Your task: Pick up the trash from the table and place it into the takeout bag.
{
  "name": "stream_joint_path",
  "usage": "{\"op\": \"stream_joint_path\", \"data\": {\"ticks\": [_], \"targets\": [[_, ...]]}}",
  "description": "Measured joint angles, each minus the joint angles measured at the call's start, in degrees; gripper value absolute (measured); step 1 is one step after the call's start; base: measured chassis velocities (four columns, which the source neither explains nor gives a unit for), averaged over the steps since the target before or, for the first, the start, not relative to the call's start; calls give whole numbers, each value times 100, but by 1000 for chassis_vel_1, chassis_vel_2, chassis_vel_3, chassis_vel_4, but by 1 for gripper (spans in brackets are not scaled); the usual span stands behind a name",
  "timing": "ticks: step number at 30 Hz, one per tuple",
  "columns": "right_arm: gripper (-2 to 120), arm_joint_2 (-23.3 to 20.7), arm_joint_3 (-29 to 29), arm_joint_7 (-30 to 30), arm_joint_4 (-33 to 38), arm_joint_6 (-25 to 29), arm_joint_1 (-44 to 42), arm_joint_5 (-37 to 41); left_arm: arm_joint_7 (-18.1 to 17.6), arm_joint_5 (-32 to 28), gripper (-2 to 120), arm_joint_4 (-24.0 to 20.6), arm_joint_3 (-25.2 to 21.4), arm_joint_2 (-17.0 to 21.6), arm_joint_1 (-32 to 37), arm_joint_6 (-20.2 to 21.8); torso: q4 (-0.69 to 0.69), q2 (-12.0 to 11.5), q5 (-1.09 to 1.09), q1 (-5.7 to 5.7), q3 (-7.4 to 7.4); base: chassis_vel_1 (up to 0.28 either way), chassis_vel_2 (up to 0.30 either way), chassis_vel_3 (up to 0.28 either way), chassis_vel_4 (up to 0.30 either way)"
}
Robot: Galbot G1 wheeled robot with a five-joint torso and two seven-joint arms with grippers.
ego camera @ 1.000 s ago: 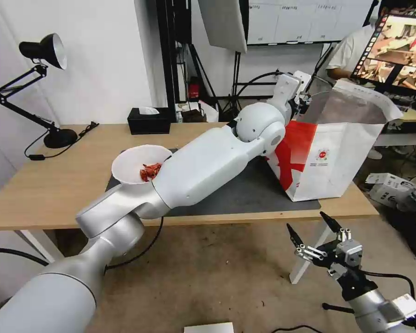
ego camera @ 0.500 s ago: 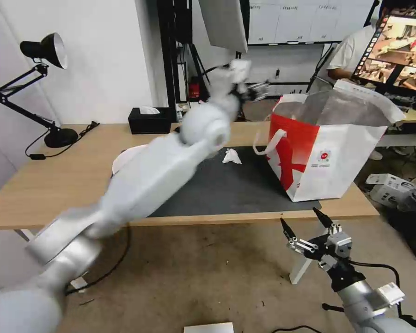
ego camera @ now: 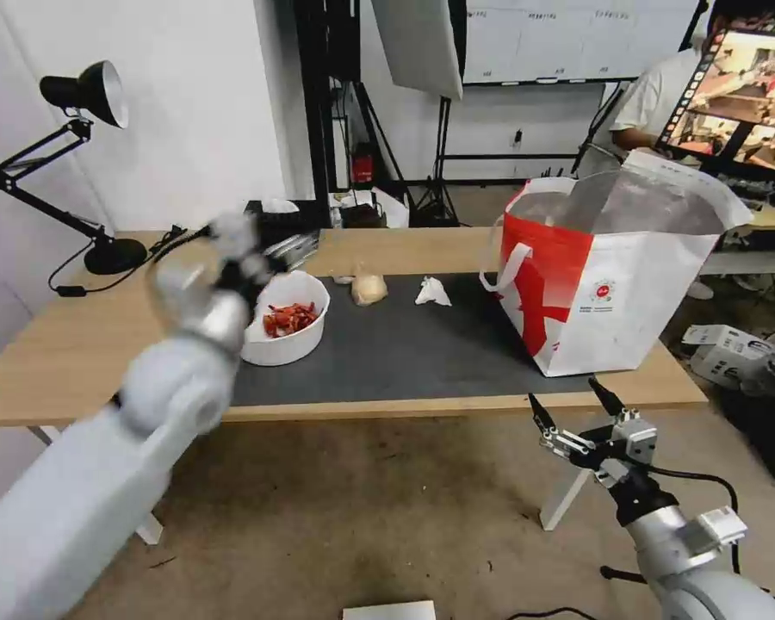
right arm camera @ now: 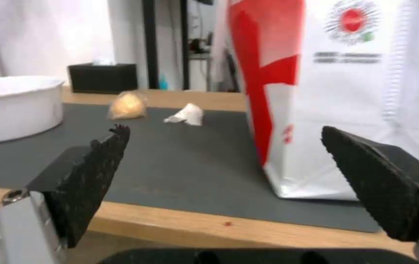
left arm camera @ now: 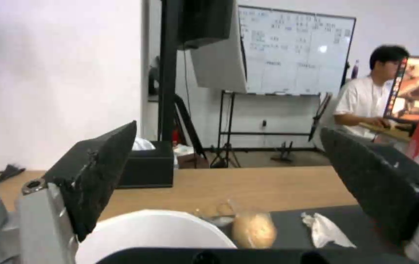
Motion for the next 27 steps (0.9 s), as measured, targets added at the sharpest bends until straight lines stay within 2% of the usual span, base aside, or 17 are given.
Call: {"op": "stream_joint_path", "data": {"ticks": [1,3,4,5,7,8,10,11,14,15,18,21,27], "targets": [[100,0,0,0,0,0,0,0,0,0,100,0,0,0,0,0,0,0,0,0,0,0,0,0,0],[100,42,73,0,54,15,-48,-1,149,351,100,-369,-652,-369,938,-130,-2,0,7,0,-1,0,0,0,0],[100,42,73,0,54,15,-48,-1,149,351,100,-369,-652,-369,938,-130,-2,0,7,0,-1,0,0,0,0],[100,72,106,-3,83,22,-78,-10,272,657,100,-558,-959,-710,1652,-221,5,0,1,0,0,0,0,0,0],[100,145,142,-10,144,36,-140,-28,487,1246,100,-767,-1277,-1351,2670,-508,7,0,4,-1,0,0,0,0,0],[100,145,142,-10,144,36,-140,-28,487,1246,100,-767,-1277,-1351,2670,-508,7,0,4,-1,0,0,0,0,0],[100,231,160,-17,207,56,-218,-107,842,1907,100,-895,-1444,-2041,3471,-805,5,0,4,-1,-1,0,0,0,0],[100,231,160,-17,207,56,-218,-107,842,1907,100,-895,-1444,-2041,3471,-805,5,0,4,-1,-1,0,0,0,0],[100,395,170,-24,284,115,-311,-232,1163,2694,100,-930,-1402,-2721,4167,-1349,5,0,5,0,0,0,0,0,0],[100,395,170,-24,284,115,-311,-232,1163,2694,100,-930,-1402,-2721,4167,-1349,5,0,5,0,0,0,0,0,0],[100,556,210,-26,388,158,-418,-340,1445,3268,100,-911,-1237,-3123,4594,-1942,3,-1,6,0,0,0,0,0,0],[100,610,215,-26,457,161,-454,-362,1528,3422,100,-900,-1191,-3285,4765,-2181,4,-1,5,0,0,0,0,0,0],[100,662,212,2,536,152,-481,-372,1544,3567,100,-927,-1189,-3332,4868,-2254,4,-1,4,1,1,0,0,0,0]]}}
